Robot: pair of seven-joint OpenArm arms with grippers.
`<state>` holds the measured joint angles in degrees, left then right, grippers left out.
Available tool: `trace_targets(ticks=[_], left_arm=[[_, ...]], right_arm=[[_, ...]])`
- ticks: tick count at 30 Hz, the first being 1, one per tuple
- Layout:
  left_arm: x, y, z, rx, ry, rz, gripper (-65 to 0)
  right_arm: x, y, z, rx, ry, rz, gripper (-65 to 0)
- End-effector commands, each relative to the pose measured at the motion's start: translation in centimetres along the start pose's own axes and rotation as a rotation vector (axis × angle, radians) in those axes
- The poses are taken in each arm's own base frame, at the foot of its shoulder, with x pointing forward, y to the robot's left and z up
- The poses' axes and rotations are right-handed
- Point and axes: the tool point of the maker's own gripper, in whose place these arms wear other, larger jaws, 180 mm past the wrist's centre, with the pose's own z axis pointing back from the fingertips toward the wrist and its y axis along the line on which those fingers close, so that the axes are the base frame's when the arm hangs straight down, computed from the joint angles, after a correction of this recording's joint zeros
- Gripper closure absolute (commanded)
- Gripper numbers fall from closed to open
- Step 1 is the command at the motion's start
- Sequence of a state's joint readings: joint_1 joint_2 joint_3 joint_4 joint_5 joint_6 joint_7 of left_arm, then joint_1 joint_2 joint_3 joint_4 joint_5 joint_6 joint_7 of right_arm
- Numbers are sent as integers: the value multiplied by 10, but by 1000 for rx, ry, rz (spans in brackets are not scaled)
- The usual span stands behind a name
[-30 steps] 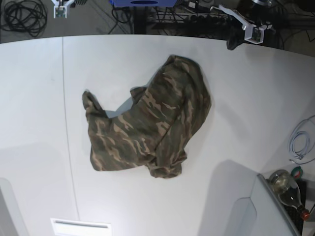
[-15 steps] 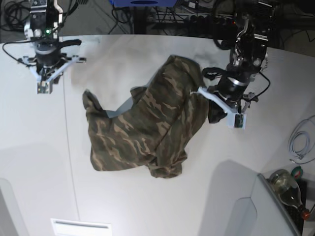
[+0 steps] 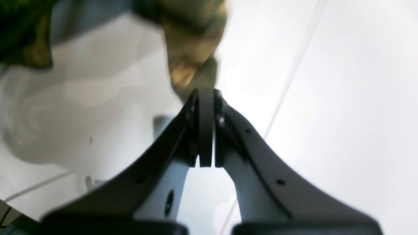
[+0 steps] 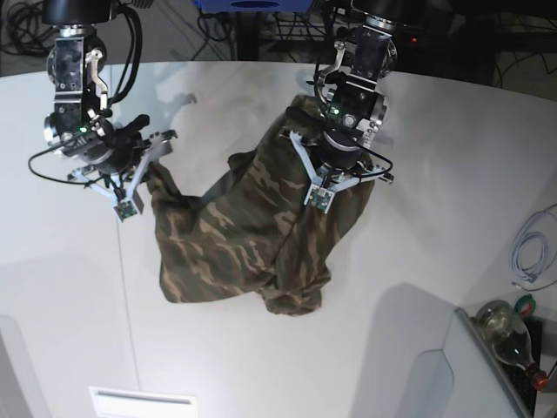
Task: Layout the t-shirt on the table in an organized manner, then fold the t-shirt properly
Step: 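Grasp the camouflage shirt with both grippers and lift it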
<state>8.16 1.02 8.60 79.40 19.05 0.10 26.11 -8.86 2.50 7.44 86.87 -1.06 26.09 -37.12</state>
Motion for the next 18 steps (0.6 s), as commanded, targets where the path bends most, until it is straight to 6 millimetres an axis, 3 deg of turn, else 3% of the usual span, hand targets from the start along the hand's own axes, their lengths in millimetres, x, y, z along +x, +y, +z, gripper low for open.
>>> trace_targets(ticks=[1,4,10,18], left_arm=[[3,2,3,14,-20,-3,0],[-9,-4,18,6,-9,2,0],[-22,-21,48,-21,-9,25,0],[-19,-64,39,-91,22,99,0]], right_arm=[[20,1,-1,16,-49,17,0],[22,11,-19,76,-17,59,0],[51,-1,-54,122,18,43,0],[115,-26,-80,110,-48,60,0]])
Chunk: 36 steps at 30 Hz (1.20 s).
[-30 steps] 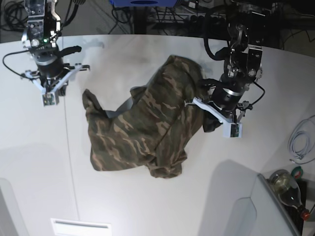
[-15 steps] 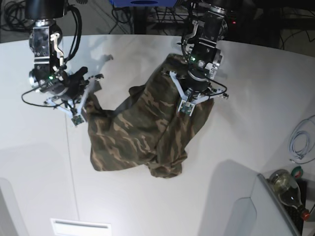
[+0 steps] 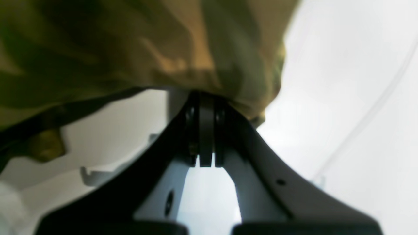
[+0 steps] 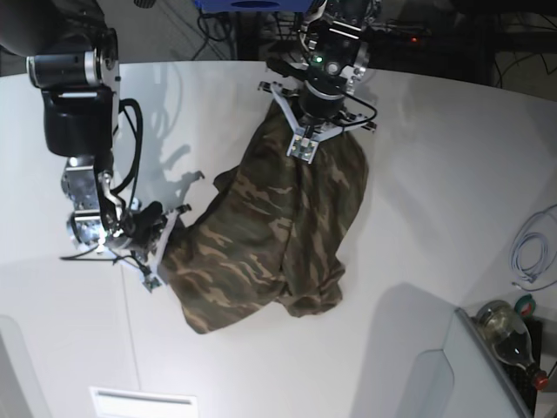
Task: Layout the t-shirt on the table in an organized manner, then fold the t-shirt properly
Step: 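Grasp the camouflage shirt with both grippers and lift it, then release the shirt and regrasp its edge with the right gripper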
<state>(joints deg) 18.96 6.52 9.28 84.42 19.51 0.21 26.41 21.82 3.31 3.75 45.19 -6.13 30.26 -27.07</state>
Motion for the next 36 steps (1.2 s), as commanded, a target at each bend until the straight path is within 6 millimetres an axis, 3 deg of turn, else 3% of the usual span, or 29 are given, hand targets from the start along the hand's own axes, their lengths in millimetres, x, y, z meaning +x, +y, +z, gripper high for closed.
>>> trace_targets(ticks=[1,4,6,9,11,13,15,17,18,21,24,26,29,32,36], left_arm=[[17,-14,-4,-22,-41,6,0],[28,-54,-16,-116,-47,-56,0],[47,-72,-20,-168,-80,-63,0],[90,-73,-12,-217,-169,50,0],[112,-48,-3,-190,-236,112,0],[117,-18,9,-133,-278,133,0],[118,15,17,-71,-297,133,0],[118,47,19,-10,-311,128,0],[117,64,19,24,-312,123,0],[115,122,19,138,-300,97,0],[98,166,22,219,-242,111,0],[86,192,26,253,-225,162,0],[56,223,31,238,-185,247,0],[28,248,36,189,-156,342,0],[-2,273,42,197,-102,395,-115]], right_arm=[[36,-8,5,-7,-87,2,0],[67,-4,2,12,-158,38,0],[86,0,4,16,-208,89,0],[105,-12,15,-18,-260,105,0],[105,-45,35,-89,-282,65,-5],[99,-72,60,-166,-297,11,-8],[78,-92,85,-238,-264,-41,-15],[43,-101,105,-298,-182,-92,-71],[27,-94,108,-297,-144,-114,-110],[-15,-47,117,-207,-129,-179,-275],[-37,2,119,-86,-173,-243,-426],[-49,27,120,-23,-190,-283,-494],[-64,59,116,56,-189,-354,-509],[-76,68,113,72,-164,-374,-509],[-92,77,98,113,-113,-412,-509]])
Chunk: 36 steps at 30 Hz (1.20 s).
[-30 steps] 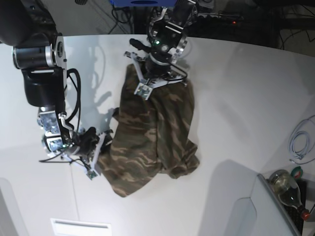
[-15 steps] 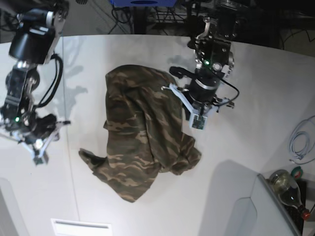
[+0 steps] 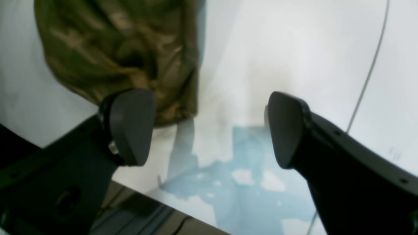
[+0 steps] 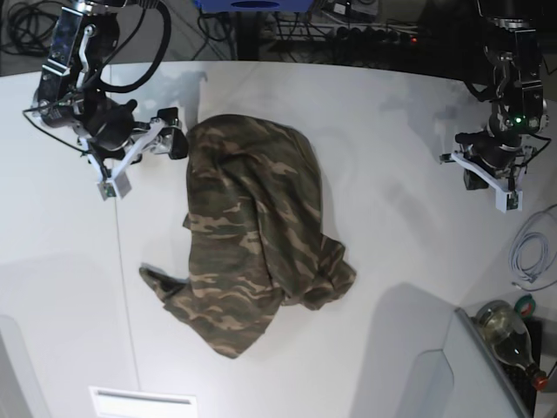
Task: Layout the t-shirt on the table in an organized manner, then fold the t-shirt properly
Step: 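Release the shirt and regrasp its edge with the right gripper, then drag the shirt edge outward with the right gripper to spread it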
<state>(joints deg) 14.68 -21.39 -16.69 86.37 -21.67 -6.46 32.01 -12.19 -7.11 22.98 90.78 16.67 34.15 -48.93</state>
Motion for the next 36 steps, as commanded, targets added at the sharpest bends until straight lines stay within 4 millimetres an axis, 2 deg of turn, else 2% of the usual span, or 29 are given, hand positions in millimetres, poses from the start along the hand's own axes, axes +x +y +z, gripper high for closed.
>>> trace_targets(ticks=[1,6,11,12,14,17,18,20,22,25,27,31,33,36], left_arm=[[9,-4,2,-27,-35,2,-114],[-4,-3,7,-28,-9,0,-91],[-5,-3,7,-26,-9,5,-82],[-9,-3,8,-28,-1,4,-82],[-12,-3,10,-28,3,2,-82],[-6,-12,12,-48,-16,-14,-82],[-4,-18,13,-59,-19,-23,-82],[-2,-37,11,-105,-20,-53,-82],[-3,-53,9,-141,-16,-74,-82],[0,-84,1,-210,-13,-107,-82],[-8,-103,-4,-253,13,-132,-82],[-17,-147,-13,-346,44,-171,-82],[-20,-148,-16,-345,55,-165,-82],[-18,-135,-19,-316,52,-142,-82]], right_arm=[[3,5,-6,29,-11,-12,-509],[-7,24,-36,111,52,-21,-509],[-15,56,-46,180,96,54,-506],[-16,58,-46,185,100,59,-486],[-16,57,-45,182,100,61,-357],[-10,43,-32,140,77,102,-15],[-5,40,-25,125,57,121,0],[4,37,-7,92,16,164,-23],[14,30,15,45,-10,229,0],[30,29,44,-8,-44,309,-3],[39,30,57,-35,-73,337,-3],[54,10,76,-110,-127,319,-3],[59,-6,84,-153,-146,293,-3],[60,-34,99,-230,-162,241,-3]])
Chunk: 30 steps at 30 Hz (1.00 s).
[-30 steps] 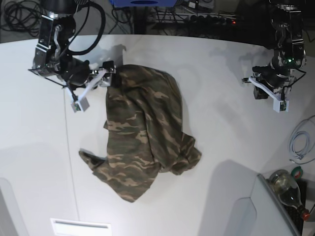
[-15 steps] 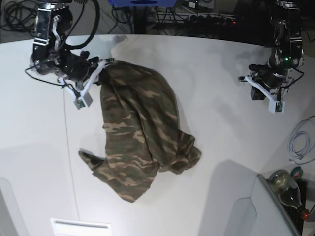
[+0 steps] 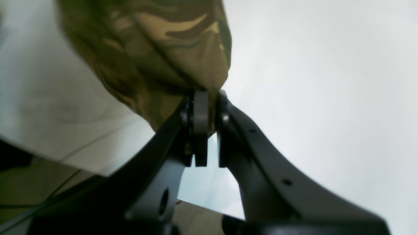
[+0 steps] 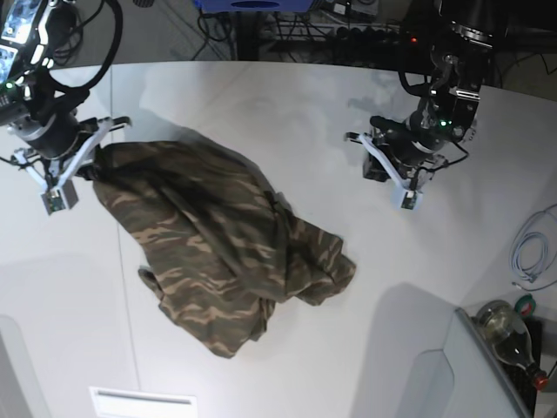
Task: Layout the t-shirt on the table in an organized manner, then fold the t-shirt properly
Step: 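Drag the shirt edge outward with the right gripper to spread it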
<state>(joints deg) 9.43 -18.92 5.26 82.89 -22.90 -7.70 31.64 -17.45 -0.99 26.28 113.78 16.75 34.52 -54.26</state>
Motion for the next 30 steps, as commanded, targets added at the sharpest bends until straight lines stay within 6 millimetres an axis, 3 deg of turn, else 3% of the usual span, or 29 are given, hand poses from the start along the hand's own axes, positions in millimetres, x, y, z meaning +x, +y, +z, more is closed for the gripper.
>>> trace_targets(ticks=[1,7,10,14,16,19,21,23,27,30], left_arm=[[15,17,6,36,-46,3,-82],[9,63,24,142,-62,77,-82],[8,76,31,175,-70,99,-82],[-4,87,37,204,-52,121,-82],[-6,94,41,220,-53,132,-92],[-6,98,44,231,-59,138,-94],[-6,98,44,231,-59,138,-95],[-6,94,42,223,-56,132,-142],[-3,90,40,214,-64,140,-323],[-3,92,40,215,-63,146,-390]], right_arm=[[10,-13,7,-30,-43,-1,-3],[17,-77,6,-157,-73,-131,-2],[8,-109,-12,-166,-42,-228,-6],[-1,-134,-41,-124,25,-308,-14],[3,-148,-46,-123,35,-322,-72],[18,-161,-41,-145,-2,-282,-270],[28,-150,-30,-160,-37,-172,-426],[32,-123,-20,-145,-65,-45,-491],[17,-18,-26,67,-69,188,-465],[12,46,-38,221,-104,274,-459]])
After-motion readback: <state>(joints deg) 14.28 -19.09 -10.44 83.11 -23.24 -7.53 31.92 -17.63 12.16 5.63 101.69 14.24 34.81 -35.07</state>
